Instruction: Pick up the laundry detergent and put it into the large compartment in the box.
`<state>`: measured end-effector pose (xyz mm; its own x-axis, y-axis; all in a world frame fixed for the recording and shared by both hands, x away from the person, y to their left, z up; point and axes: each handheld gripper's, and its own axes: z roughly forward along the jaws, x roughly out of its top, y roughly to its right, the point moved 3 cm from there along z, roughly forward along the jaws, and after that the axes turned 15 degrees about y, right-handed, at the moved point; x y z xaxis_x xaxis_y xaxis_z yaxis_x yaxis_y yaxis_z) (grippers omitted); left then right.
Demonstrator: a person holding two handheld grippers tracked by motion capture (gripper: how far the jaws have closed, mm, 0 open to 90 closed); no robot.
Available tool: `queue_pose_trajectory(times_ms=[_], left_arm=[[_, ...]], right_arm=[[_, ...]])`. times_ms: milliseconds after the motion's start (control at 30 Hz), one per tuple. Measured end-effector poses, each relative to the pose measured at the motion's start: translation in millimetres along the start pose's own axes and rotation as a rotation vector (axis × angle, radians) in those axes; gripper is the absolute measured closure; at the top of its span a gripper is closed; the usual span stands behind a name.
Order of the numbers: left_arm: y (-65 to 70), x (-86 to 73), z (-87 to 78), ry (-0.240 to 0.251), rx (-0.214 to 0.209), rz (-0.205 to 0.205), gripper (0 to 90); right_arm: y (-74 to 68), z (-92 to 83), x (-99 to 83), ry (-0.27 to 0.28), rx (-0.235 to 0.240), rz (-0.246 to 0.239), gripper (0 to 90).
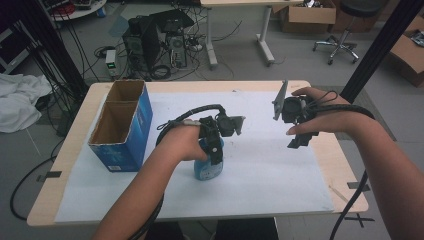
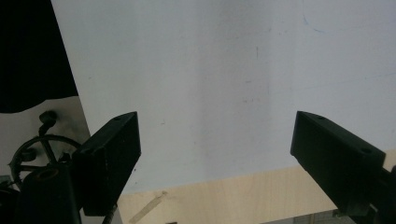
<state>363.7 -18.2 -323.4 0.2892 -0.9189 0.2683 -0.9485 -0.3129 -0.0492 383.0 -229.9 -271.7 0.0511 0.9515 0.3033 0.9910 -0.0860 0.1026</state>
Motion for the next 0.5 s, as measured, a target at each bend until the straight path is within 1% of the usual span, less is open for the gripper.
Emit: queue_pose_trajectory(times_ms=[33,100,133,167,267,500], left_arm=[[1.1,0.1,0.5,-0.009,-0.004,-0.004,17.2],[1.3,0.6,0.8,-0.015,0.012,0.0,17.7],[1.1,0.4,1.0,-0.016,0.012,-0.004,19.7],[0.4,0.4,0.6,-0.016,0.011,0.001,19.7],[-0.4,-0.4,0.4,-0.011,0.007,-0.006,22.8],[-1.0,0.0,0.9,-0.001,0.0,-0.017,25.4]], right_arm=[[-0.4,-0.1,0.1,-0.001,0.001,0.004,16.0],[-0.3,0.1,0.1,0.001,-0.001,0.002,16.1],[-0.2,0.0,-0.1,0.001,-0.002,0.003,16.1],[-0.2,0.0,-0.1,0.001,-0.002,0.003,16.1],[-0.2,-0.6,-0.5,0.004,-0.002,0.003,16.0],[0.4,-1.0,-1.3,0.004,-0.005,0.006,16.1]])
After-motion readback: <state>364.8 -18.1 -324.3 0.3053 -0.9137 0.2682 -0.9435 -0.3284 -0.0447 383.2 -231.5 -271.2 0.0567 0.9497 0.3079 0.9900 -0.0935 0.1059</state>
